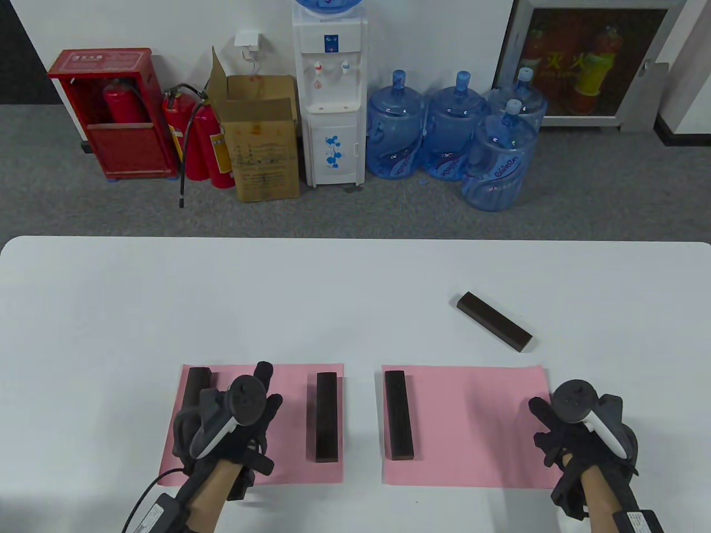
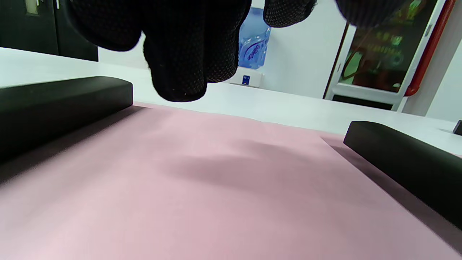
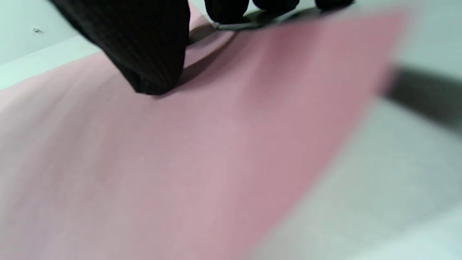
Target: Unroll papers and secure with paperweights
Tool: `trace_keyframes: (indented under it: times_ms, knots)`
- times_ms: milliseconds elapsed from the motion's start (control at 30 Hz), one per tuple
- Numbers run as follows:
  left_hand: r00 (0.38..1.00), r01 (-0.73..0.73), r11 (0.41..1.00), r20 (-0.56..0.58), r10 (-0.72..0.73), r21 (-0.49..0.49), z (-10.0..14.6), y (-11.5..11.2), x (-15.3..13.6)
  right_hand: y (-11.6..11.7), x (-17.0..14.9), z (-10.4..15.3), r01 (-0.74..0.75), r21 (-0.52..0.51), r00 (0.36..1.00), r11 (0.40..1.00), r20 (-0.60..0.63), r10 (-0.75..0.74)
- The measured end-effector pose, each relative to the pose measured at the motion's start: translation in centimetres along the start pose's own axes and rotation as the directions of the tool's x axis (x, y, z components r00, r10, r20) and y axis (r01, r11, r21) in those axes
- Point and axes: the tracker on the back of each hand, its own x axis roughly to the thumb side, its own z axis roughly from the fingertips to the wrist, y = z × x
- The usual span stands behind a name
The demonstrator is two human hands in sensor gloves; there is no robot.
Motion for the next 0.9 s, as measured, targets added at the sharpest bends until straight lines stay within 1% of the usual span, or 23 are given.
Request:
trace_keyframes:
  times_ms: [33,100,200,267,333,433,467,500,600,667,733,767,867,900]
  knots:
    - [0.999,0.044,0.999,0.007,-0.044,-0.009,0.1,0.0,0.0,0.0,0.1,0.0,0.001,0.000,1.000,1.000,0.001,-0.001]
    - [0.995,0.096,0.995,0.017,-0.096,0.004,0.2,0.2,0.1,-0.1,0.2,0.0,-0.021,0.001,1.000,1.000,-0.002,0.021]
    - [0.997,0.077,0.997,0.025,-0.077,0.008,0.5,0.3,-0.1,-0.3,0.5,-0.2,-0.038,0.009,0.999,0.999,-0.016,0.038]
    - [0.997,0.063,0.998,0.033,-0.063,-0.005,0.5,0.2,-0.3,-0.6,0.7,-0.3,-0.051,0.051,0.998,0.997,-0.037,0.053]
    - [0.997,0.065,0.998,0.039,-0.064,-0.026,0.6,0.1,-0.4,-1.2,1.2,-0.3,-0.051,0.083,0.997,0.995,-0.053,0.056]
    - [0.996,0.076,0.996,0.049,-0.074,-0.035,0.6,-0.1,-0.3,-3.4,2.5,-0.5,-0.070,0.084,0.995,0.994,-0.063,0.075]
    - [0.996,0.076,0.997,0.048,-0.075,-0.034,0.6,-0.2,-0.2,-4.6,3.3,-0.6,-0.083,0.071,0.994,0.994,-0.071,0.088]
    - [0.996,0.074,0.997,0.048,-0.072,-0.034,0.6,-0.2,-0.2,-5.4,3.8,-0.7,-0.087,0.055,0.993,0.995,-0.071,0.091]
    - [0.997,0.064,0.997,0.050,-0.062,-0.045,0.6,-0.3,-0.2,-8.9,6.9,-1.7,-0.102,-0.028,0.993,0.994,-0.063,0.100]
    - [0.996,0.069,0.997,0.054,-0.067,-0.043,0.6,-0.2,-0.3,-10.5,8.7,-2.4,-0.115,-0.040,0.992,0.993,-0.066,0.112]
    - [0.996,0.071,0.996,0.054,-0.068,-0.049,0.7,-0.2,-0.3,-12.4,11.8,-3.9,-0.135,-0.093,0.989,0.987,-0.073,0.128]
    - [0.996,0.070,0.996,0.054,-0.067,-0.052,0.7,-0.3,-0.3,-12.5,12.2,-4.2,-0.137,-0.099,0.989,0.985,-0.074,0.130]
    - [0.996,0.068,0.996,0.056,-0.064,-0.062,0.7,-0.3,-0.3,-13.1,15.3,-6.5,-0.151,-0.091,0.983,0.984,-0.114,0.140]
    - [0.996,0.070,0.995,0.058,-0.066,-0.065,0.8,-0.3,-0.3,-13.0,16.5,-7.8,-0.149,-0.081,0.982,0.986,-0.126,0.138]
